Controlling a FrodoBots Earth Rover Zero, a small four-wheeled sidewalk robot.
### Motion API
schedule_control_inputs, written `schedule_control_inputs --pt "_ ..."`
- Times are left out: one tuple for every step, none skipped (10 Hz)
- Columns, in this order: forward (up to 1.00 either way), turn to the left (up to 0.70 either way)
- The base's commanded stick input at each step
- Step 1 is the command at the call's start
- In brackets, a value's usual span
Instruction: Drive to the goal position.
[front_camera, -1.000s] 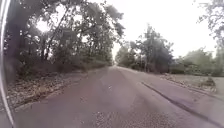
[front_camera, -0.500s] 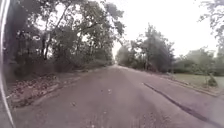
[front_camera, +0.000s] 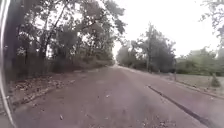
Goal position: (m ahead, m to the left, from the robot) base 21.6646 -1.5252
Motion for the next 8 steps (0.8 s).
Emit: schedule_control_inputs --pt "0.7 0.0" --pt "0.7 0.0" --pt "0.7 0.0" --pt "0.7 0.0" --pt "0.7 0.0" --pt "0.7 0.0" --pt "0.7 0.0" --pt "0.7 0.0"
